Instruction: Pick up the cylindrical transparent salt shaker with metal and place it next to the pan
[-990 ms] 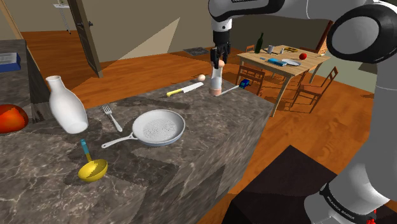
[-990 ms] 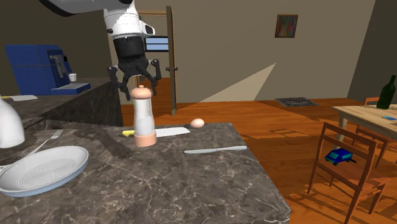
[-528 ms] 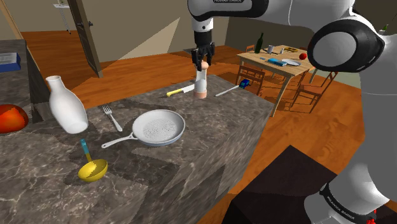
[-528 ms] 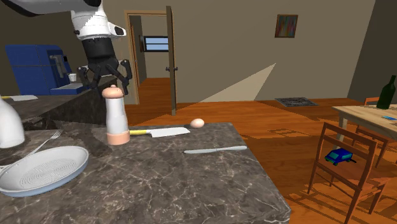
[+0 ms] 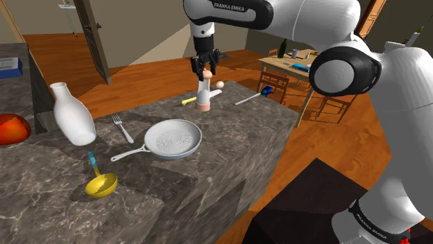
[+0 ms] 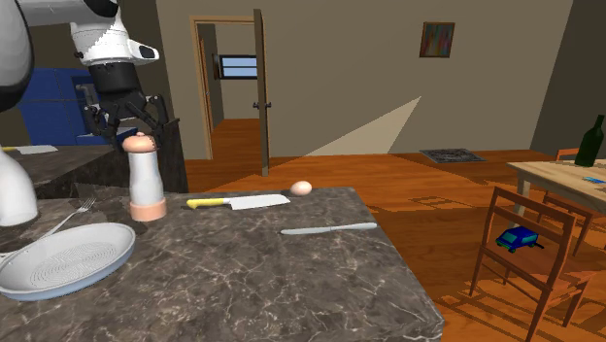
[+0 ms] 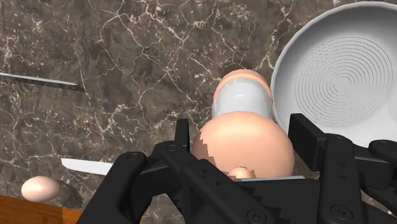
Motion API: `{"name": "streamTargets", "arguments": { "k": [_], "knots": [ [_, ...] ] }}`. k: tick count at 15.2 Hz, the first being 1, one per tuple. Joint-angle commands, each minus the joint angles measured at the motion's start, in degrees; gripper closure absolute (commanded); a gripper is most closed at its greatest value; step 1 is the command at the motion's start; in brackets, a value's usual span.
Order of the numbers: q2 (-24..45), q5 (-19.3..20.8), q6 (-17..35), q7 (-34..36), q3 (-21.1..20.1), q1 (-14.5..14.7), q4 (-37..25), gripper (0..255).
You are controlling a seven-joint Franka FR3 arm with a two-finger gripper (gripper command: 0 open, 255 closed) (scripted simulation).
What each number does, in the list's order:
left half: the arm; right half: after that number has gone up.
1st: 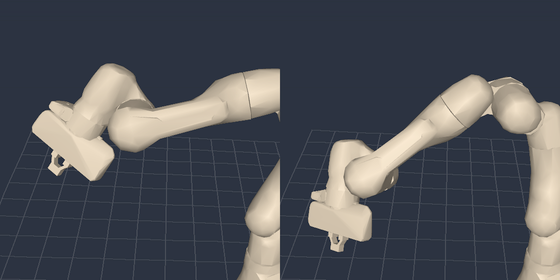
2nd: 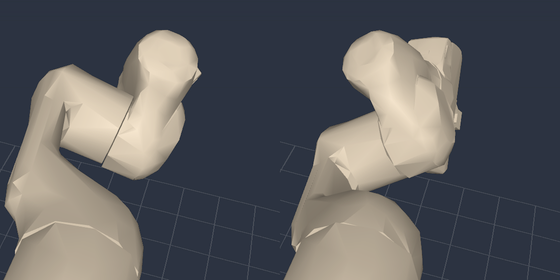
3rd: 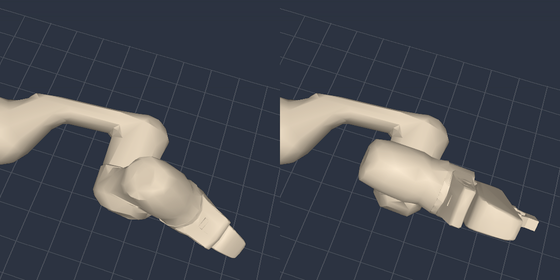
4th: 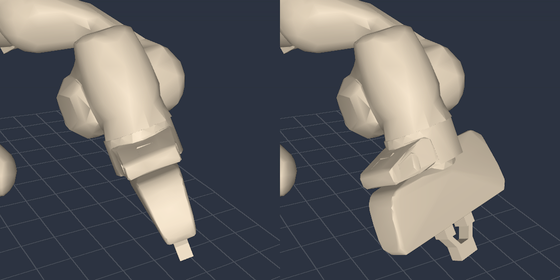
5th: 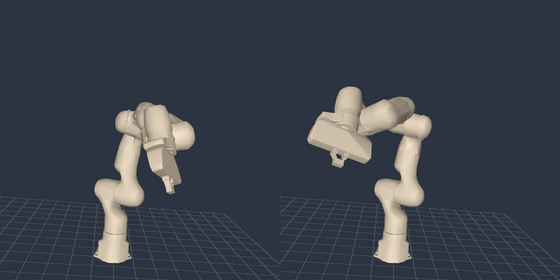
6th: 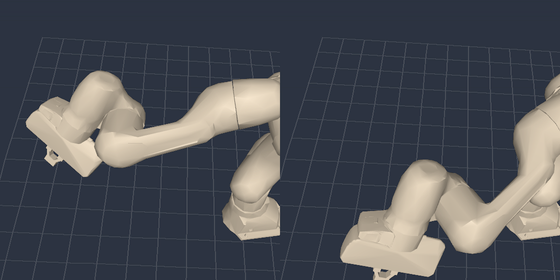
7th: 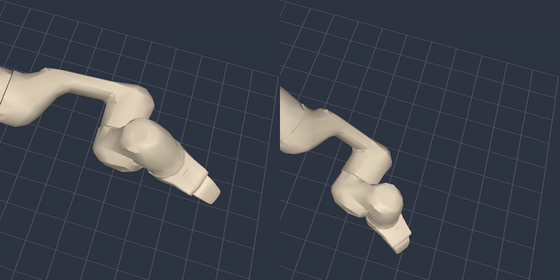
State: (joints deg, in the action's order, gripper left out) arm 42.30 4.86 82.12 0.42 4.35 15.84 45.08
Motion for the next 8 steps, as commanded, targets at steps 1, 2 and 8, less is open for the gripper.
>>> {"name": "streamTargets", "arguments": {
  "k": [1,2,8],
  "knots": [
    [-0.9,0.0,2.1,0.3,0.0,0.1,3.0,255],
    [-1.4,0.1,3.3,0.4,0.0,0.2,4.7,255],
    [-3.2,0.2,9.2,1.1,-0.1,0.3,12.4,255]
  ]
}}
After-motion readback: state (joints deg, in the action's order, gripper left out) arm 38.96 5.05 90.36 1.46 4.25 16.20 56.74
